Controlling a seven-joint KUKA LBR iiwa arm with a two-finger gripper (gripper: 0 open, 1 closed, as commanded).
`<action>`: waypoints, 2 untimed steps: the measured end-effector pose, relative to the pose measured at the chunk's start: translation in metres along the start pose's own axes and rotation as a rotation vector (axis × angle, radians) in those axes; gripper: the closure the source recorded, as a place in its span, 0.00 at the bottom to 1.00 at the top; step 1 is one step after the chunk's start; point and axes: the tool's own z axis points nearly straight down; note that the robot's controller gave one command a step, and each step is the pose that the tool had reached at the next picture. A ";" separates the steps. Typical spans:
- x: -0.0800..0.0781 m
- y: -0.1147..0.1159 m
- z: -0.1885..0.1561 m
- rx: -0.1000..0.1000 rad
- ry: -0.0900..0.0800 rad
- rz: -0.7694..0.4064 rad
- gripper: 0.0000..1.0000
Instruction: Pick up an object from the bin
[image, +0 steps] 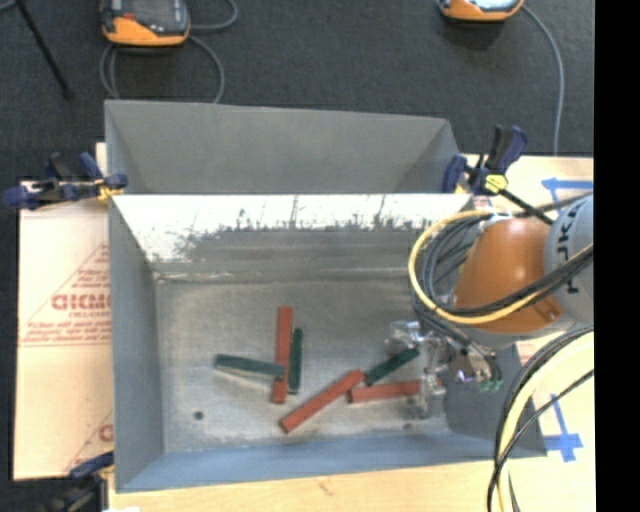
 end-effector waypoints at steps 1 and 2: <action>0.009 0.012 0.008 0.000 0.003 -0.043 1.00; 0.009 0.012 0.009 0.001 0.003 -0.043 1.00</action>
Offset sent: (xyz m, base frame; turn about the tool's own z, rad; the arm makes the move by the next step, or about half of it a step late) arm 0.0000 0.0000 0.0000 0.0000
